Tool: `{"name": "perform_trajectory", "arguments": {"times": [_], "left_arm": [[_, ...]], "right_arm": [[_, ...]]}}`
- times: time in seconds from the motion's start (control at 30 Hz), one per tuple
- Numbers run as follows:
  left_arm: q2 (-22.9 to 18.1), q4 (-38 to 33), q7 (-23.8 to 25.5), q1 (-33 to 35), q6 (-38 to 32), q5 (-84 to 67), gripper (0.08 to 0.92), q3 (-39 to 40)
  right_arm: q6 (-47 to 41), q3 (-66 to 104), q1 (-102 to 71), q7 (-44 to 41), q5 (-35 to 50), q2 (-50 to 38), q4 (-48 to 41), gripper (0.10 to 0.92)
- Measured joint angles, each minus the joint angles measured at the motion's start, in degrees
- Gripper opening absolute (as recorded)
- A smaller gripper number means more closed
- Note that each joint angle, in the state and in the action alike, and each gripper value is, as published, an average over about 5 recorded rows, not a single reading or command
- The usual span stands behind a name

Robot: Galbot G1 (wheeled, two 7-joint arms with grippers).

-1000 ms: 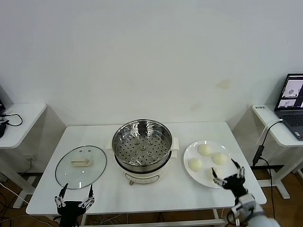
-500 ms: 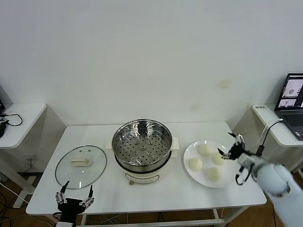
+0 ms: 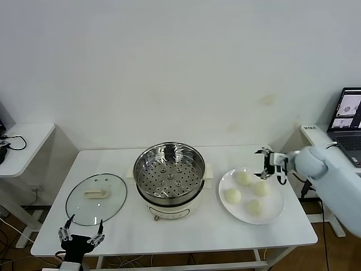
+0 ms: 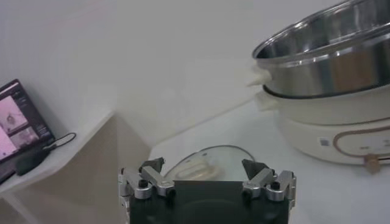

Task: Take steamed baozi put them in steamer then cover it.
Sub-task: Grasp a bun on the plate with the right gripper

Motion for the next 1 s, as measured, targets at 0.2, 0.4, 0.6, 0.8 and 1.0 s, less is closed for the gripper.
{"name": "perform_trajectory", "arguments": {"times": [0.2, 0.4, 0.6, 0.8, 1.0], "left_arm": [[-0.18, -0.15, -0.11, 0.46, -0.01, -0.14, 0.823, -1.15], [-0.48, -0.58, -0.19, 1.07, -0.04, -0.24, 0.823, -2.25], [-0.82, -1.25, -0.19, 1.75, -0.07, -0.14, 0.823, -2.87], [-0.85, -1.50, -0.28, 2.01, -0.18, -0.11, 0.823, -3.35], [-0.89, -1.73, -0.43, 2.23, -0.42, -0.08, 0.823, -3.43]], "right_arm": [[1.89, -7.68, 6.19, -4.65, -1.46, 3.81, -7.89, 0.823], [2.97, -10.88, 8.60, -6.25, -2.98, 7.71, -14.08, 0.823], [3.76, -12.11, 9.51, -6.65, -4.89, 10.97, -18.85, 0.823], [4.20, -12.68, 9.71, -6.73, -6.54, 13.23, -22.27, 0.823], [4.65, -12.83, 9.87, -6.21, -7.30, 15.07, -24.81, 0.823]]}}
